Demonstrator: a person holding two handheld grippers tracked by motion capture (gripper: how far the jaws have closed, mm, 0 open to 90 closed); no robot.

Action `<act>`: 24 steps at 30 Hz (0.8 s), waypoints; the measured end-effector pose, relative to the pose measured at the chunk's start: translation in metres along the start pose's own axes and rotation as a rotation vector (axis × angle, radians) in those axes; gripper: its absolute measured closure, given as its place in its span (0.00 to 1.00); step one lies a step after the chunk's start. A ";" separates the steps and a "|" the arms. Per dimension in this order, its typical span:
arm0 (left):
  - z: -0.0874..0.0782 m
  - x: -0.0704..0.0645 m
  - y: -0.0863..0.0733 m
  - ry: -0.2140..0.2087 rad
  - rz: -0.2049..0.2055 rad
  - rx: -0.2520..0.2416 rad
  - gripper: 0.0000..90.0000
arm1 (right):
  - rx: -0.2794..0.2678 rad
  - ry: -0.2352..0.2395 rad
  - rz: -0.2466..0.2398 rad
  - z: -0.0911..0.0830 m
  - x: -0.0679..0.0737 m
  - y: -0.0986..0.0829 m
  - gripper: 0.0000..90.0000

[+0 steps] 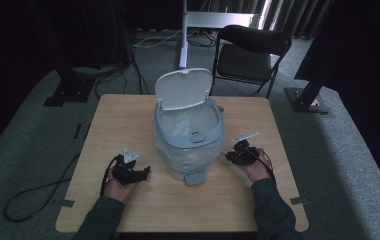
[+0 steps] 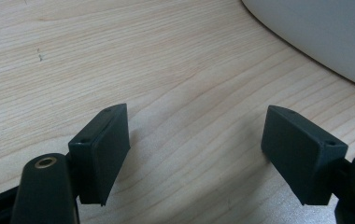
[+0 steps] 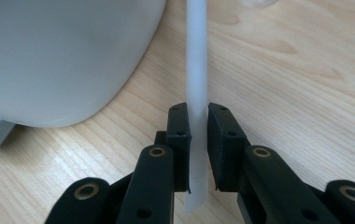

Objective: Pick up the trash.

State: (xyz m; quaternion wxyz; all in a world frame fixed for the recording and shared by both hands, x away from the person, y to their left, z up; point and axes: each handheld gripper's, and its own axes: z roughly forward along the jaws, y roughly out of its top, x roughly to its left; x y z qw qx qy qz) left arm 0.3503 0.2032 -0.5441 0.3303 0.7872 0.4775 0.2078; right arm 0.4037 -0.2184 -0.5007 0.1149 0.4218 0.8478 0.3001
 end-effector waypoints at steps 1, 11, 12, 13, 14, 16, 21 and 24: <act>0.000 0.000 0.000 0.000 0.001 0.001 0.26 | -0.012 0.002 0.005 -0.003 0.000 -0.001 0.88; 0.002 0.000 0.002 0.001 0.000 0.004 0.26 | -0.097 0.010 0.046 -0.026 -0.004 -0.007 0.88; 0.002 0.000 0.002 0.001 0.000 0.003 0.26 | -0.103 0.004 0.046 -0.028 -0.004 -0.007 0.88; 0.002 0.000 0.003 0.002 0.000 0.004 0.26 | -0.108 -0.001 0.047 -0.029 -0.004 -0.007 0.88; 0.002 0.000 0.003 0.002 0.000 0.004 0.26 | -0.114 -0.006 0.048 -0.031 -0.005 -0.007 0.88; 0.002 0.000 0.003 0.002 0.001 0.004 0.26 | -0.122 -0.018 0.051 -0.035 -0.005 -0.007 0.88; 0.003 0.000 0.003 0.002 0.000 0.003 0.26 | -0.155 -0.007 0.063 -0.043 -0.007 -0.007 0.88; 0.003 0.000 0.003 0.001 0.000 0.003 0.26 | -0.164 -0.006 0.062 -0.046 -0.006 -0.006 0.88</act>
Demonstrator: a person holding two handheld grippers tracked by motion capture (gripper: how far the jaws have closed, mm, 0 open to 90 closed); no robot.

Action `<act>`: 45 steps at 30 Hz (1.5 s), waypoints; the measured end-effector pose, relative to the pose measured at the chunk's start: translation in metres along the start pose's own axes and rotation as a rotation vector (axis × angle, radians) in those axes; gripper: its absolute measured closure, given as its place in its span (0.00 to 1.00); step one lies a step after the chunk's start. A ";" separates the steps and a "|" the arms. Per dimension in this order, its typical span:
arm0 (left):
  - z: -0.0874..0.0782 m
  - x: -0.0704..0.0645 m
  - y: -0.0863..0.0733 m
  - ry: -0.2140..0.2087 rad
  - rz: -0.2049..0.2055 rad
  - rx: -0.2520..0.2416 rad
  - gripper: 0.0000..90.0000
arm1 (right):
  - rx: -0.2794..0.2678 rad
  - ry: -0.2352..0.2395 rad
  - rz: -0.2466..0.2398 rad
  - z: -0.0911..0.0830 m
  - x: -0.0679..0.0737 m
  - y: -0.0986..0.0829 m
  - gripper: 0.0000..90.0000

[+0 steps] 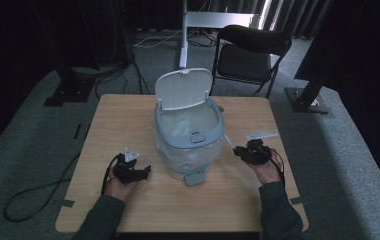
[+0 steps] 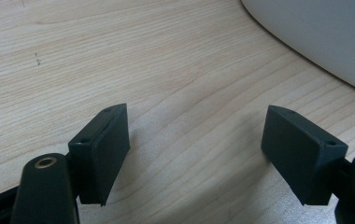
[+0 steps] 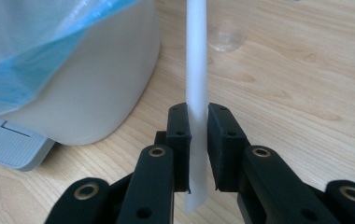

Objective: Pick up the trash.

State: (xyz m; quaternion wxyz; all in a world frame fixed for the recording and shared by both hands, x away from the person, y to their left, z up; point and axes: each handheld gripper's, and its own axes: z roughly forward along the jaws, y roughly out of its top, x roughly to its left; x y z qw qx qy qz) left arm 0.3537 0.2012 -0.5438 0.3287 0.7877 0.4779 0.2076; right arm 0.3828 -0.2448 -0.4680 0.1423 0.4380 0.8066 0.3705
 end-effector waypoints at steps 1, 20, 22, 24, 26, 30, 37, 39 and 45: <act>0.000 0.000 0.000 0.000 0.001 0.000 0.26 | -0.005 -0.001 -0.004 -0.002 0.001 0.001 0.88; 0.000 0.000 0.000 0.000 0.000 0.000 0.26 | -0.089 -0.066 -0.006 -0.037 -0.003 0.007 0.88; 0.000 0.000 0.000 0.000 -0.002 -0.002 0.26 | -0.100 -0.071 -0.008 -0.041 -0.002 0.009 0.88; 0.000 0.000 0.000 0.000 -0.002 -0.001 0.26 | -0.108 -0.074 -0.012 -0.044 -0.001 0.010 0.88; 0.000 0.000 0.000 0.000 -0.002 -0.001 0.26 | -0.119 -0.075 -0.020 -0.047 0.001 0.011 0.88; 0.000 0.000 0.000 0.000 -0.002 -0.002 0.26 | -0.137 -0.078 -0.040 -0.054 0.007 0.014 0.88; 0.000 0.000 0.000 0.001 -0.002 -0.001 0.26 | -0.165 -0.078 -0.069 -0.066 0.016 0.019 0.88; 0.000 0.000 0.000 0.000 -0.002 -0.002 0.26 | -0.183 -0.073 -0.079 -0.071 0.020 0.021 0.88; 0.000 0.000 0.000 0.001 -0.002 -0.002 0.26 | -0.205 -0.068 -0.087 -0.079 0.025 0.023 0.88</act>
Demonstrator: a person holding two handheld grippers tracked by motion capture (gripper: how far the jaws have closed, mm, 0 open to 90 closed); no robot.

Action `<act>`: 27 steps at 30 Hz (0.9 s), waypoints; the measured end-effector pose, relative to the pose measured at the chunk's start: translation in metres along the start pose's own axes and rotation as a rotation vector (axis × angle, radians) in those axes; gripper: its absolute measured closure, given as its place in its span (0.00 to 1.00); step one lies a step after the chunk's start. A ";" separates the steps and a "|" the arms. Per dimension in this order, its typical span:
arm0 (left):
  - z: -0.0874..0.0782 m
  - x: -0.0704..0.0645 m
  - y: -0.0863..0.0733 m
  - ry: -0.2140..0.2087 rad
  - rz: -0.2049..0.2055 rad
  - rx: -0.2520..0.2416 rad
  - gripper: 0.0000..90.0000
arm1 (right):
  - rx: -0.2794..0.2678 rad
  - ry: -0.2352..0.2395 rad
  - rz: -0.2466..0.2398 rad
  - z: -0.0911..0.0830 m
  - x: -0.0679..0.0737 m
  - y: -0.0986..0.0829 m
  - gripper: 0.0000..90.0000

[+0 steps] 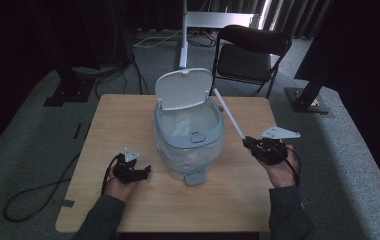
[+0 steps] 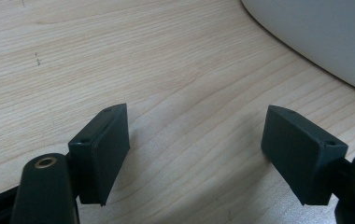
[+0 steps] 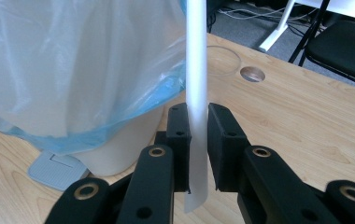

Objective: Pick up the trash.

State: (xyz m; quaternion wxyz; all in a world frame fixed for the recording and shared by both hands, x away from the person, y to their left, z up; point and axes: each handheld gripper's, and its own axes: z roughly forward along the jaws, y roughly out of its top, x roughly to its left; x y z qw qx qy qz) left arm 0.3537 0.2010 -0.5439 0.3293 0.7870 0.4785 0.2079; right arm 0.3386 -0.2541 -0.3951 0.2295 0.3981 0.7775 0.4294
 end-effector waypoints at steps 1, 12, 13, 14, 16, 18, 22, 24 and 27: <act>0.000 0.000 0.000 0.000 0.000 0.000 0.26 | -0.004 0.003 0.003 -0.001 0.001 0.000 0.88; 0.000 0.000 0.000 0.000 0.000 0.000 0.26 | -0.049 0.019 -0.029 -0.021 0.012 -0.002 0.88; 0.000 0.000 0.000 0.000 0.000 0.000 0.26 | -0.049 0.019 -0.029 -0.021 0.012 -0.002 0.88; 0.000 0.000 0.000 0.000 0.000 0.000 0.26 | -0.055 0.025 -0.034 -0.022 0.013 -0.002 0.88; 0.000 0.000 0.000 0.000 0.000 0.000 0.26 | -0.074 0.059 -0.046 -0.026 0.018 -0.002 0.88; 0.000 0.000 0.000 0.001 0.000 0.000 0.26 | -0.081 0.072 -0.056 -0.026 0.020 -0.001 0.88; 0.000 0.000 0.000 0.000 0.000 0.000 0.26 | -0.084 0.095 -0.067 -0.024 0.023 0.002 0.88; 0.000 0.000 0.000 0.000 0.000 0.000 0.26 | -0.079 0.107 -0.072 -0.021 0.025 0.003 0.88; 0.000 0.000 0.000 0.000 0.000 0.000 0.26 | -0.071 0.115 -0.078 -0.017 0.026 0.005 0.88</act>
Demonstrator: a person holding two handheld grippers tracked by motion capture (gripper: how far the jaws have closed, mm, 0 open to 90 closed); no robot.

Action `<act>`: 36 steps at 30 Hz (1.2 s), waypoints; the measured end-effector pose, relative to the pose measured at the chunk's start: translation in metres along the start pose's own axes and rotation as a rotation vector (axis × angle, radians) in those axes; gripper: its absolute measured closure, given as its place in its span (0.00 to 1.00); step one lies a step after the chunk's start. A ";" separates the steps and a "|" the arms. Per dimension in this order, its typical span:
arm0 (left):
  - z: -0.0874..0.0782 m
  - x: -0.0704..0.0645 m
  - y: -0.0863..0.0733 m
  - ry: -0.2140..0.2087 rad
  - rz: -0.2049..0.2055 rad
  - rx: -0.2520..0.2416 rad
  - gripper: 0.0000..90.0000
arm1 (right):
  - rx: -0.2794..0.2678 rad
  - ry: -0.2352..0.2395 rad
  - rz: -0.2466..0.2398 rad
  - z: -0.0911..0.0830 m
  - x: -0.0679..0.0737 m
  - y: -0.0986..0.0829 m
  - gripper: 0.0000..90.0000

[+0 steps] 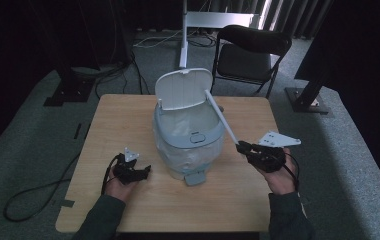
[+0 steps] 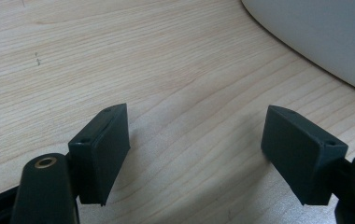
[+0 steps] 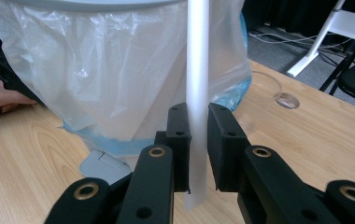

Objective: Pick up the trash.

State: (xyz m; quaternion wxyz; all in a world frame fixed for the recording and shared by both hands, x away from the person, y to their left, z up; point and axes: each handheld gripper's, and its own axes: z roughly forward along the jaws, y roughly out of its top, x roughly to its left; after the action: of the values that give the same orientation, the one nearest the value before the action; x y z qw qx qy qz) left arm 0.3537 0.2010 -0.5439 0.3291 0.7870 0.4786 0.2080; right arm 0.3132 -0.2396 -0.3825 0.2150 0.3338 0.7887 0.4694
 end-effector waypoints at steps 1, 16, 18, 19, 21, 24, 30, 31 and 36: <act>0.000 0.000 0.000 0.000 0.000 0.001 0.26 | 0.002 0.002 -0.002 0.001 0.000 0.000 0.88; 0.000 0.000 0.000 0.000 0.001 0.000 0.26 | 0.060 0.018 -0.065 0.028 0.007 0.011 0.89; 0.000 0.000 0.000 0.000 0.000 0.000 0.26 | 0.055 0.018 -0.070 0.028 0.007 0.012 0.89; 0.000 0.000 0.000 0.000 0.000 0.000 0.26 | 0.055 0.018 -0.070 0.028 0.007 0.012 0.89; 0.000 0.000 0.000 0.000 0.000 0.000 0.26 | 0.043 0.017 -0.072 0.025 0.007 0.015 0.89; 0.000 0.000 0.000 0.000 0.000 0.000 0.26 | 0.028 0.009 -0.077 0.019 0.006 0.019 0.89; 0.000 0.000 0.000 0.000 0.000 -0.001 0.26 | 0.008 -0.012 -0.072 0.012 0.000 0.027 0.89; 0.000 0.000 0.000 0.000 0.000 -0.001 0.26 | 0.004 -0.012 -0.070 0.012 0.000 0.028 0.89; 0.000 0.000 0.000 0.001 0.000 0.000 0.26 | 0.000 -0.017 -0.084 0.011 0.000 0.034 0.89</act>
State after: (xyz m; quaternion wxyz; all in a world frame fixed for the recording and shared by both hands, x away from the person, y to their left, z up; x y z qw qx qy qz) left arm 0.3537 0.2010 -0.5440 0.3289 0.7870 0.4786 0.2084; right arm 0.3316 -0.2218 -0.3572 0.2413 0.3047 0.8000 0.4571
